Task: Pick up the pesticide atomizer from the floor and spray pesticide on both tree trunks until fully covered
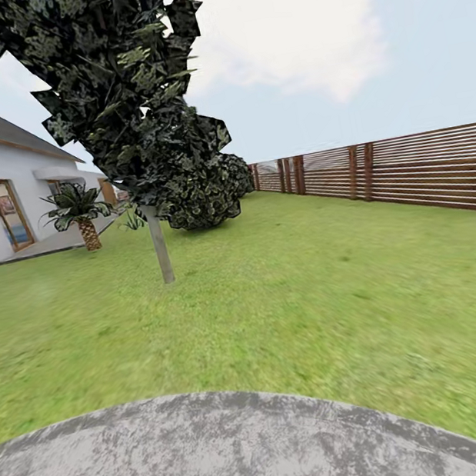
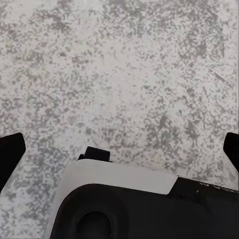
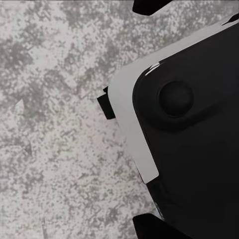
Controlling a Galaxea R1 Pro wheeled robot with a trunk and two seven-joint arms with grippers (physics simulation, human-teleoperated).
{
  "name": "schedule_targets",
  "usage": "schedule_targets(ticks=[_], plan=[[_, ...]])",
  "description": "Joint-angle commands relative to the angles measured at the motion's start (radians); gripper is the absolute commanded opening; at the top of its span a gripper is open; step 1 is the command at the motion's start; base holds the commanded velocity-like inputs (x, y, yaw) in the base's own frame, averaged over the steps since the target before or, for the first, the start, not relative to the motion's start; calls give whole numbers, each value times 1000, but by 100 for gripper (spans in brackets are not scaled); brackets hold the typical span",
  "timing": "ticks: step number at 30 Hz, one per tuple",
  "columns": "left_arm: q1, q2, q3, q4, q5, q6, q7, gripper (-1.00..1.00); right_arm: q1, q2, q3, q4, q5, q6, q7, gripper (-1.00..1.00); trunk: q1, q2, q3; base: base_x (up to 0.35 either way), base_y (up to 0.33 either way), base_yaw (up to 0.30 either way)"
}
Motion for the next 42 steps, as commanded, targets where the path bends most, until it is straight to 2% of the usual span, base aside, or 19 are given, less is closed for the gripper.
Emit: schedule_targets(ticks=[1,11,42], plan=[[-1,0,4,1,8,-2,-9,100,0,0,-7,0,1,-3,6,100,1,-1,-1,332,0,27],[-1,0,4,1,8,-2,-9,100,0,0,-6,0,2,-3,5,100,1,-1,-1,333,0,97],[-1,0,4,1,8,-2,-9,100,0,1,-6,0,2,-3,5,100,1,-1,-1,332,0,277]])
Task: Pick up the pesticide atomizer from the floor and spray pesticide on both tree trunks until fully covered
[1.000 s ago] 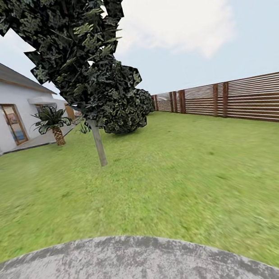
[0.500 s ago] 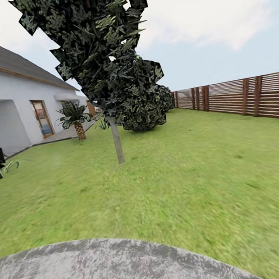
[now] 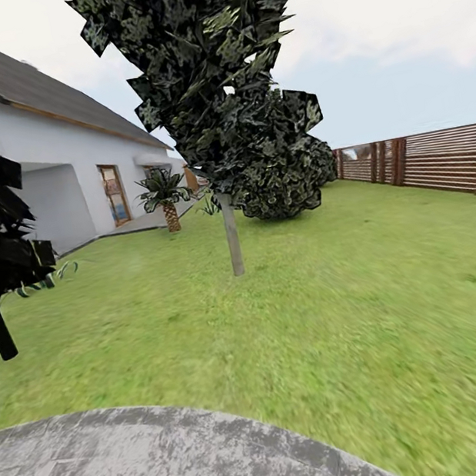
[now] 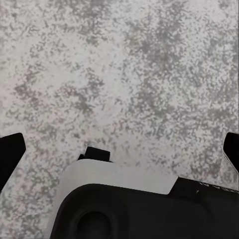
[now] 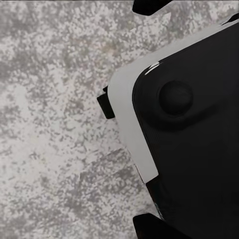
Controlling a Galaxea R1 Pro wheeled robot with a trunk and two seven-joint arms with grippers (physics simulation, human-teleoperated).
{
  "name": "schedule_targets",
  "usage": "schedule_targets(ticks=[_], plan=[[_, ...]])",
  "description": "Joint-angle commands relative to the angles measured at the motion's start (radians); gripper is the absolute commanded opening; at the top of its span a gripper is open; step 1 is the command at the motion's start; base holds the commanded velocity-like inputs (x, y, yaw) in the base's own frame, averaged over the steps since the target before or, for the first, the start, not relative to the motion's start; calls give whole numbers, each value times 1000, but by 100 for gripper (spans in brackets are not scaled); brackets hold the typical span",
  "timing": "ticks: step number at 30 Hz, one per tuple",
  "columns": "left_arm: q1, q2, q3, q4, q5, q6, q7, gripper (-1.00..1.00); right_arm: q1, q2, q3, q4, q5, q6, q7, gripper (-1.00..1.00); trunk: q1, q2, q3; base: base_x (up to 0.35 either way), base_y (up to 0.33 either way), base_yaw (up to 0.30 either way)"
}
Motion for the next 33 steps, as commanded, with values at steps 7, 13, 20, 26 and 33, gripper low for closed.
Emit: schedule_targets(ticks=[7,13,20,26,33], plan=[[-1,0,4,2,7,-2,-9,100,0,0,-7,0,1,-3,6,100,1,-1,-1,332,0,284],[-1,0,4,2,8,-2,-9,100,0,0,-7,1,1,-3,6,100,1,-1,-1,332,0,284],[-1,0,4,2,8,-2,-9,100,0,0,-7,2,1,-3,6,100,1,-1,-1,333,0,284],[-1,0,4,2,7,-2,-9,100,0,0,-7,2,1,-3,4,100,1,-1,-1,333,0,284],[-1,0,4,2,7,-2,-9,100,0,0,-6,2,2,-3,2,100,1,-1,-1,333,0,284]])
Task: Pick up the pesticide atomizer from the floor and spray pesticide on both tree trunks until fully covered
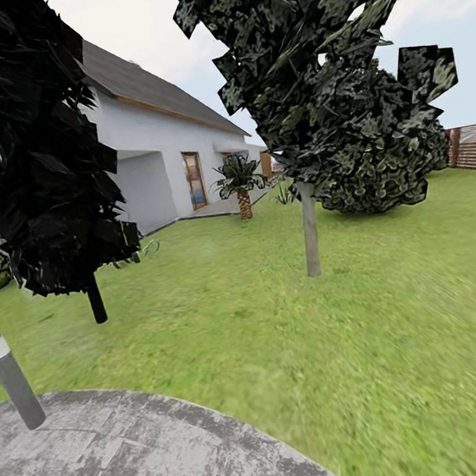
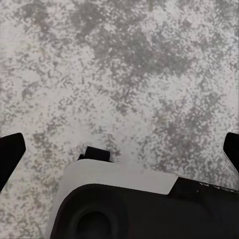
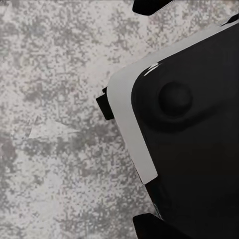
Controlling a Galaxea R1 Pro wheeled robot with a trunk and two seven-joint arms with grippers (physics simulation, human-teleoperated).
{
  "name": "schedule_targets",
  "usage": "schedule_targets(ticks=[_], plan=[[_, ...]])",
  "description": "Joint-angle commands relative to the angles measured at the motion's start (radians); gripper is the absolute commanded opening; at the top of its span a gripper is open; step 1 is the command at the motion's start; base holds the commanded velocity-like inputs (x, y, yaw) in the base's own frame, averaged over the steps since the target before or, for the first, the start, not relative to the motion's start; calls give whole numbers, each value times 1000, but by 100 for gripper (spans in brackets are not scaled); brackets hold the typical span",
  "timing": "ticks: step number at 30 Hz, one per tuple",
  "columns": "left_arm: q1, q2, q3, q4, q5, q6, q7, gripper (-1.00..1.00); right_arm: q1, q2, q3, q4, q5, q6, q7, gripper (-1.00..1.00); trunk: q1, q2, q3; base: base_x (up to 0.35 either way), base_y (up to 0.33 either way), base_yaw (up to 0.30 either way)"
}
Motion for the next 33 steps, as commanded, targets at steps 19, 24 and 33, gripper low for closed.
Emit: schedule_targets(ticks=[19,24,33], plan=[[-1,0,4,2,8,-2,-9,100,0,1,-7,1,2,-3,1,100,1,-1,-1,332,0,284],[-1,0,4,2,8,-2,-9,100,0,1,-7,2,2,-3,1,100,1,-1,-1,333,0,284],[-1,0,4,2,8,-2,-9,100,0,1,-7,2,2,-3,-1,100,1,-1,-1,332,0,284]])
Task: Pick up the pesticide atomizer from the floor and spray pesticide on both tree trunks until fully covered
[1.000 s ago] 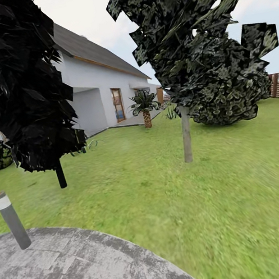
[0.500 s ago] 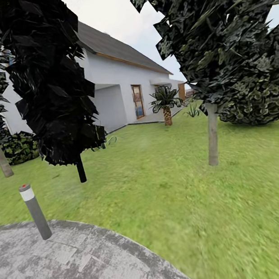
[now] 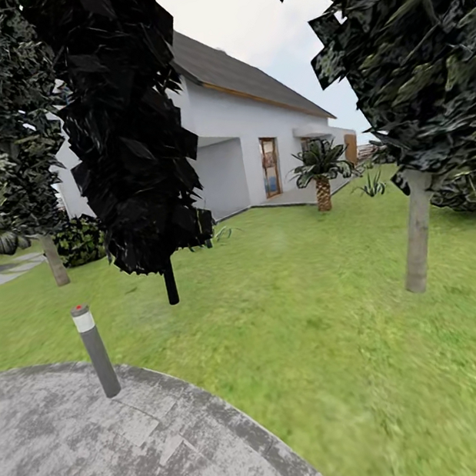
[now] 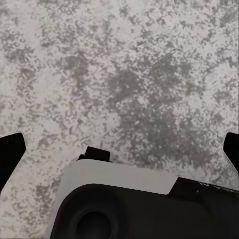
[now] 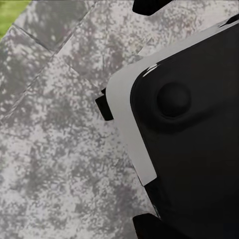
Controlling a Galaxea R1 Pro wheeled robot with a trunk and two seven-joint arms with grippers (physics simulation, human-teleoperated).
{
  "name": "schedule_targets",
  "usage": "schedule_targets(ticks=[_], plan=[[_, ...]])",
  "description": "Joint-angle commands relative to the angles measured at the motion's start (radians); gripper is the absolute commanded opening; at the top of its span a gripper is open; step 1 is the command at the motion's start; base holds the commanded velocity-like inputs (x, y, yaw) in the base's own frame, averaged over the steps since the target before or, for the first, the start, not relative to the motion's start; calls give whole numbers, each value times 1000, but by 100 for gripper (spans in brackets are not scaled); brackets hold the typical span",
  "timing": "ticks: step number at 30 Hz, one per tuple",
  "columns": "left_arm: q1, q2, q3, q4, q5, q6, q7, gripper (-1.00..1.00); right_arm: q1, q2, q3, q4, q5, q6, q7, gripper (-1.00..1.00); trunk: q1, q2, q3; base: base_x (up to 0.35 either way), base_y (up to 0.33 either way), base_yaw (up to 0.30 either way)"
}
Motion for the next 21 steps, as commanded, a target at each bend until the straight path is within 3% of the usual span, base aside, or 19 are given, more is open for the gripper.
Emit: schedule_targets(ticks=[1,21], plan=[[-1,0,4,2,8,-2,-9,100,0,0,-7,0,1,-3,6,100,1,-1,-1,332,0,284],[-1,0,4,2,8,-2,-9,100,0,0,-7,0,1,-3,6,100,1,-1,-1,332,0,284]])
